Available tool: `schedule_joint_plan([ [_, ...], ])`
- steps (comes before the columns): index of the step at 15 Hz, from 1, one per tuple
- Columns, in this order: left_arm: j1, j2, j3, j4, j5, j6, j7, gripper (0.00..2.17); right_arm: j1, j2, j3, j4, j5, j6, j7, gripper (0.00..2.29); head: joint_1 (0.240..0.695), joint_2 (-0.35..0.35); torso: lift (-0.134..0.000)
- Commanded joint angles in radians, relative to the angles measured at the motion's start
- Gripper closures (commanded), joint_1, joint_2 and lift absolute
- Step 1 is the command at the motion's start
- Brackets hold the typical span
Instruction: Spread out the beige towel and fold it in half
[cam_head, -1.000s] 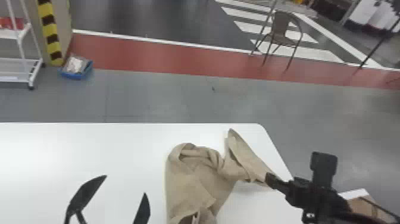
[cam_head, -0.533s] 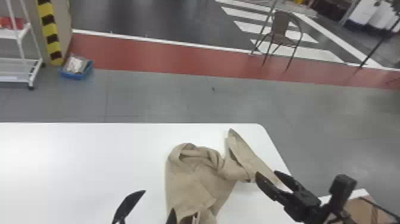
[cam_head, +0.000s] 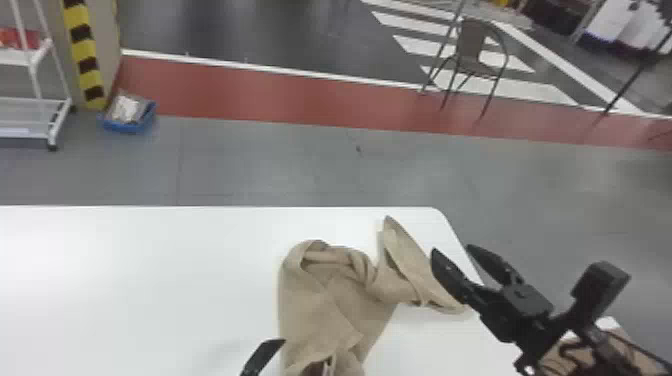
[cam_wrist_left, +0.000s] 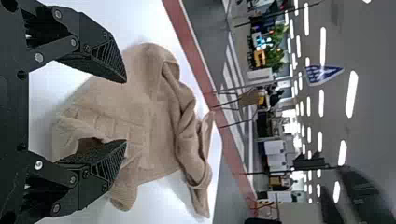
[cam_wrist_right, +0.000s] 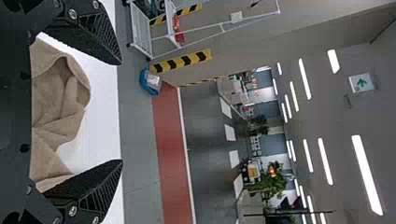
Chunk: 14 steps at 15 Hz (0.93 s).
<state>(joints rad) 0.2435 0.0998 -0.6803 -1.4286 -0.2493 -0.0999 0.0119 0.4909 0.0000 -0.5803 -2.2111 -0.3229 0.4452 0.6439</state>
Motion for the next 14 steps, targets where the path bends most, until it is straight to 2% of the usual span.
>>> schedule_joint_plan([
  [1,-0.012,-0.005,-0.007,0.000,0.015,0.066,-0.023,0.52,0.035,0.001,0.042,-0.117,-0.010,0.011,-0.023,0.15,0.695,-0.350,0.000],
  [6,-0.012,-0.003,-0.007,-0.001,0.038,0.121,-0.067,0.52,0.032,0.001,0.123,-0.121,0.058,-0.010,-0.075,0.15,0.695,-0.350,0.000],
  [10,-0.029,-0.005,-0.007,-0.001,0.022,0.173,-0.069,0.52,0.021,0.001,0.145,-0.099,0.068,-0.026,-0.079,0.15,0.695,-0.350,0.000],
  [11,-0.032,-0.003,-0.007,-0.001,0.021,0.185,-0.069,0.59,0.017,0.001,0.145,-0.093,0.070,-0.029,-0.079,0.15,0.695,-0.350,0.000],
  [13,-0.032,-0.003,-0.008,-0.007,0.007,0.228,-0.069,1.01,0.009,0.001,0.146,-0.088,0.073,-0.032,-0.079,0.15,0.695,-0.350,0.000],
  [14,-0.032,0.000,-0.010,-0.012,0.007,0.247,-0.069,1.02,0.006,0.001,0.146,-0.087,0.073,-0.032,-0.079,0.15,0.695,-0.350,0.000],
])
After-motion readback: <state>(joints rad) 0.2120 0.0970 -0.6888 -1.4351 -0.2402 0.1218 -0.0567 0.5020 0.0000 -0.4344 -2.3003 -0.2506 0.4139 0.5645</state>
